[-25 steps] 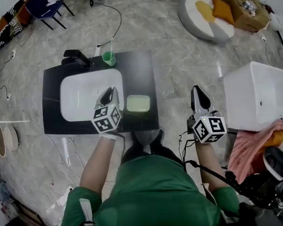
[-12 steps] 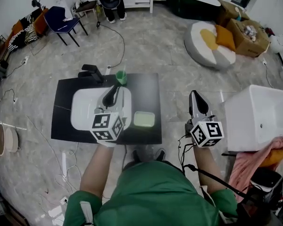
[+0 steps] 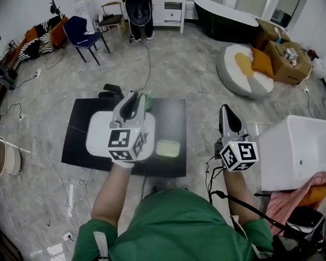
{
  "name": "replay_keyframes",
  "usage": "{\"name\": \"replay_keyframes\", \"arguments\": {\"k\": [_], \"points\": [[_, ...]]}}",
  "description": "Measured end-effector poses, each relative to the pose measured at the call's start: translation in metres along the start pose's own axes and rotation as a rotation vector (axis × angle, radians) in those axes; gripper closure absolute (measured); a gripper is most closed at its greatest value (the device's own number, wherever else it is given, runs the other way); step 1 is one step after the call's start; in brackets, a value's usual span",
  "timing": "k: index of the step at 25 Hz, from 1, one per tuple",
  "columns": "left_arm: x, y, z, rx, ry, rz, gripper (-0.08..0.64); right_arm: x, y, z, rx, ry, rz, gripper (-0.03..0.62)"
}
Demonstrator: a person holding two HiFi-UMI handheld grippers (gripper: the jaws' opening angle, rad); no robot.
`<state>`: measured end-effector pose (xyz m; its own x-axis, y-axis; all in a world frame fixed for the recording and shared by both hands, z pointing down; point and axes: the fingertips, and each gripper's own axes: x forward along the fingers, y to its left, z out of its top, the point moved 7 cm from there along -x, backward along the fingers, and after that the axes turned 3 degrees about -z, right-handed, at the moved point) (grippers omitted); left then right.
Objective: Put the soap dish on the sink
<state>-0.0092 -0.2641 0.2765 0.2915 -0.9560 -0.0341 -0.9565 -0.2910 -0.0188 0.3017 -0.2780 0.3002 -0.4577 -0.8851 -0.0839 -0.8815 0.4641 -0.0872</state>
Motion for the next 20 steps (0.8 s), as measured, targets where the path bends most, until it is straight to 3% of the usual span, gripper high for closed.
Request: {"name": "replay_keyframes", "arguments": {"k": [20], "points": [[0.003,-0.001,-0.006,-0.005,0.022,0.022,0.497,0.006,-0.003,0.001,-0.043,-0.004,0.01,0.6]]}}
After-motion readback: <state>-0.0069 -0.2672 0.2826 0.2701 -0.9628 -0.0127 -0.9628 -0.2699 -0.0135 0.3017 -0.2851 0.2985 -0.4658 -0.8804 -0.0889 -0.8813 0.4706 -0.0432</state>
